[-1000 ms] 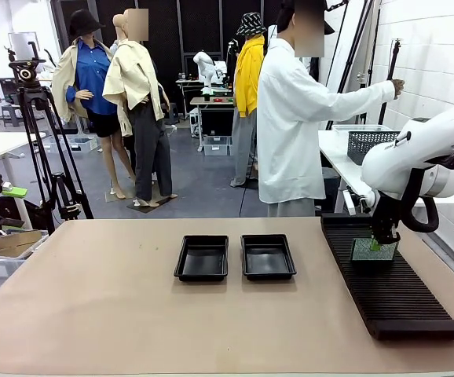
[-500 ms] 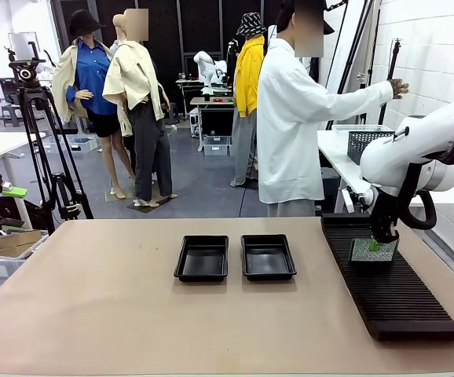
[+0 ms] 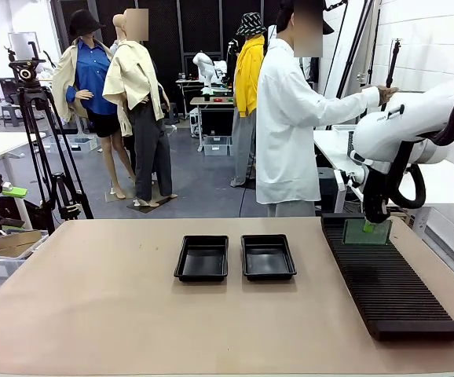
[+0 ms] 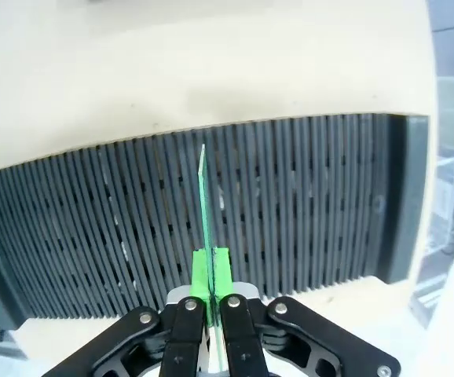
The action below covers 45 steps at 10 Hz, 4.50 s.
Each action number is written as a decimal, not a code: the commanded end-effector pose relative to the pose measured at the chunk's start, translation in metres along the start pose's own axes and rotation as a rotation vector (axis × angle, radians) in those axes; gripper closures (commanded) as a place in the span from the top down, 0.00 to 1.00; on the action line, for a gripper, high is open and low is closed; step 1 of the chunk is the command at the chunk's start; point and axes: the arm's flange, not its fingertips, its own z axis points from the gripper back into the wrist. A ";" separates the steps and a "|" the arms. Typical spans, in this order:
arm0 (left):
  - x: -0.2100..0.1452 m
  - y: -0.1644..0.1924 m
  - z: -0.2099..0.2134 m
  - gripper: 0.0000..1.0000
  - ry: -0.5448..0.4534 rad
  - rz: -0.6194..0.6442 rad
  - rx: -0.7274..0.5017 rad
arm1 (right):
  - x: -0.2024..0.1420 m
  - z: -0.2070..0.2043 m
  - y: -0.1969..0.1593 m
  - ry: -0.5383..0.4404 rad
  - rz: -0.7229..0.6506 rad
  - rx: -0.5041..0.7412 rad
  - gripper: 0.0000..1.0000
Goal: Inspect and transfer BCBs to ESD trays.
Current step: Pick up the Blank PCB from the PCB Rack and place it in the left ESD tray.
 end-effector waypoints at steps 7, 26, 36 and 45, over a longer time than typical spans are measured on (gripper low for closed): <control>0.000 -0.003 0.002 1.00 0.001 0.013 0.003 | 0.035 0.062 0.012 0.084 -0.363 -0.064 0.00; 0.000 -0.003 0.002 1.00 0.001 0.013 0.003 | 0.149 0.041 0.124 -0.356 -1.600 0.199 0.00; 0.000 -0.003 0.002 1.00 0.001 0.013 0.003 | 0.241 -0.024 0.134 -0.540 -1.513 0.440 0.00; 0.000 -0.003 0.002 1.00 0.001 0.013 0.003 | 0.308 -0.099 0.106 -0.579 -1.464 0.484 0.00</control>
